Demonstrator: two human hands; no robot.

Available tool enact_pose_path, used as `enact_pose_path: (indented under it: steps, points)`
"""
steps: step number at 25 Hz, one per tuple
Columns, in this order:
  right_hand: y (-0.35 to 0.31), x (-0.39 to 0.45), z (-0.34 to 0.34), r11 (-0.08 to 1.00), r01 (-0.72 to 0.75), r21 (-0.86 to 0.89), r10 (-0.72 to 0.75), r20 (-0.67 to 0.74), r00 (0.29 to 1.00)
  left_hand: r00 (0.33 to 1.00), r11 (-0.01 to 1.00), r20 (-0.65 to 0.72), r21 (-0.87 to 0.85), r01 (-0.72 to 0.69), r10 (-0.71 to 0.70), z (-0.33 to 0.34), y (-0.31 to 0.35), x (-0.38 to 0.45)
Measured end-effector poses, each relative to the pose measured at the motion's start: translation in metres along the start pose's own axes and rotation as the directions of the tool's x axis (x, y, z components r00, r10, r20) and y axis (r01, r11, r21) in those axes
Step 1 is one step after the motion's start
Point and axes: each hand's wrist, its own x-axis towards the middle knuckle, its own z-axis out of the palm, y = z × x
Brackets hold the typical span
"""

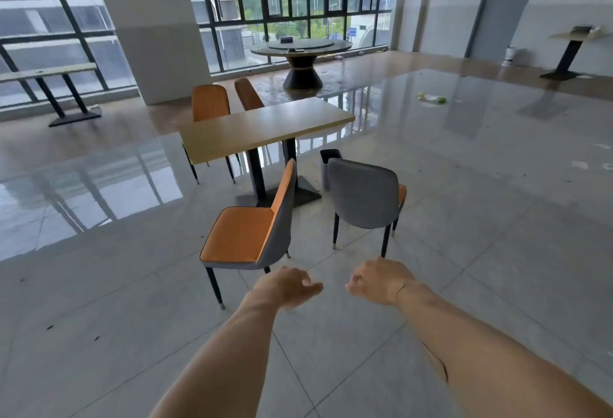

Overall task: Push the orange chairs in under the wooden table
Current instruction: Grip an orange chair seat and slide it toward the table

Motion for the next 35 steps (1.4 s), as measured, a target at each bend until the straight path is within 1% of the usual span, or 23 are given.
enact_pose_path:
  steps: [2, 6, 9, 13, 18, 22, 26, 30, 33, 35]
  points:
    - [0.01, 0.012, 0.0, 1.0, -0.009, -0.013, 0.01, 0.028, 1.0, 0.999, 0.999, 0.039, 0.035, 0.026, -0.027, -0.001, 0.005, 0.015]
    - [0.046, 0.054, -0.007, 1.0, 0.012, -0.022, -0.01, 0.083, 0.997, 0.991, 0.996, 0.101, 0.029, 0.087, -0.089, -0.003, 0.024, 0.059]
    - [0.082, 0.089, -0.023, 0.996, 0.063, -0.061, -0.056, 0.107, 0.993, 0.985, 0.991, 0.11, 0.049, 0.124, -0.129, -0.011, 0.048, 0.096]
    - [0.128, 0.133, -0.055, 0.987, 0.129, -0.094, -0.116, 0.133, 0.984, 0.973, 0.981, 0.126, 0.023, 0.19, -0.192, -0.027, 0.083, 0.145]
    - [0.157, 0.192, -0.085, 0.966, 0.222, -0.128, -0.206, 0.127, 0.97, 0.96, 0.964, 0.103, -0.029, 0.266, -0.262, -0.041, 0.094, 0.198]
    - [0.148, 0.248, -0.098, 0.93, 0.32, -0.181, -0.286, 0.188, 0.94, 0.946, 0.943, 0.089, -0.098, 0.319, -0.311, -0.05, 0.07, 0.235]
    - [0.118, 0.314, -0.113, 0.897, 0.403, -0.184, -0.358, 0.235, 0.904, 0.932, 0.918, 0.067, -0.159, 0.362, -0.356, -0.062, 0.021, 0.282]
    - [0.094, 0.377, -0.135, 0.879, 0.425, -0.216, -0.358, 0.289, 0.888, 0.919, 0.894, 0.093, -0.212, 0.395, -0.384, -0.083, -0.027, 0.329]
    - [0.082, 0.424, -0.148, 0.877, 0.434, -0.207, -0.373, 0.274, 0.886, 0.91, 0.879, 0.056, -0.24, 0.412, -0.411, -0.103, -0.056, 0.363]
    - [0.075, 0.453, -0.152, 0.869, 0.446, -0.215, -0.379, 0.289, 0.879, 0.906, 0.869, 0.054, -0.263, 0.419, -0.421, -0.112, -0.069, 0.383]
